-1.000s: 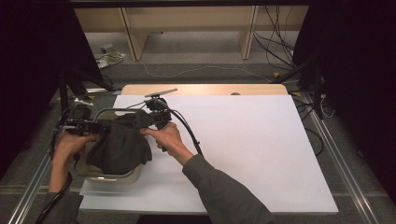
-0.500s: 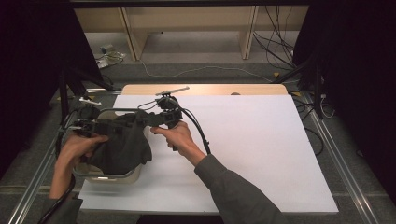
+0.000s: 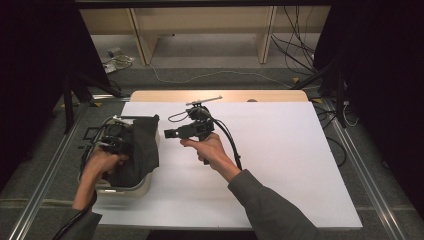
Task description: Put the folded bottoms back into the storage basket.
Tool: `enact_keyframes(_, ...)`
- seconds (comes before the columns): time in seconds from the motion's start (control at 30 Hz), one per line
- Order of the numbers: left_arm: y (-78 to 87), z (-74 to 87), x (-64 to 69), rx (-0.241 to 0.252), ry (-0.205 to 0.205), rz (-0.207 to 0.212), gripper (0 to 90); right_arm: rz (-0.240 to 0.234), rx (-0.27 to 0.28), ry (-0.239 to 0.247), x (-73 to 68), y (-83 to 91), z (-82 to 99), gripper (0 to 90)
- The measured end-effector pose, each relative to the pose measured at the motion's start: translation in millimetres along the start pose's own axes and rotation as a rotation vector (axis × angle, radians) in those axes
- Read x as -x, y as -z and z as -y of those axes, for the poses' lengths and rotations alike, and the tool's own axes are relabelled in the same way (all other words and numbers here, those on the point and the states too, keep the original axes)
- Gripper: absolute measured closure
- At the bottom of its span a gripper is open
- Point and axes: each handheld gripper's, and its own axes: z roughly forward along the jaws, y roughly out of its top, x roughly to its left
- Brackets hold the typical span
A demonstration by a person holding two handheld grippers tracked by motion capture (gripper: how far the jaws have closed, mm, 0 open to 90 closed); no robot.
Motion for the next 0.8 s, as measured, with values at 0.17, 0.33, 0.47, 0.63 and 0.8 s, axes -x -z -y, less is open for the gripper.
enact_keyframes(0.17, -14.1, 1.1, -2.0, -0.010, 0.010, 0.010, 83.2, 0.013, 0.001, -0.008, 6.6, 6.9, 3.5, 23.7)
enact_keyframes(0.33, -19.3, 1.3, 0.3, -0.010, 0.012, -0.003, 83.6, 0.033, 0.007, 0.003, 9.7, 12.0, 6.6, 23.7)
enact_keyframes(0.47, -18.8, 1.9, -0.9, -0.008, 0.012, 0.002, 83.4, 0.041, 0.014, 0.008, 11.3, 16.0, 9.6, 23.7)
enact_keyframes(0.63, -17.0, 1.7, -1.0, 0.001, 0.018, 0.007, 82.0, 0.042, 0.019, 0.015, 14.4, 18.7, 11.4, 23.3)
enact_keyframes(0.8, -11.7, 1.2, -2.3, 0.029, 0.020, 0.023, 77.5, 0.043, 0.026, 0.013, 18.2, 23.5, 14.2, 22.4)
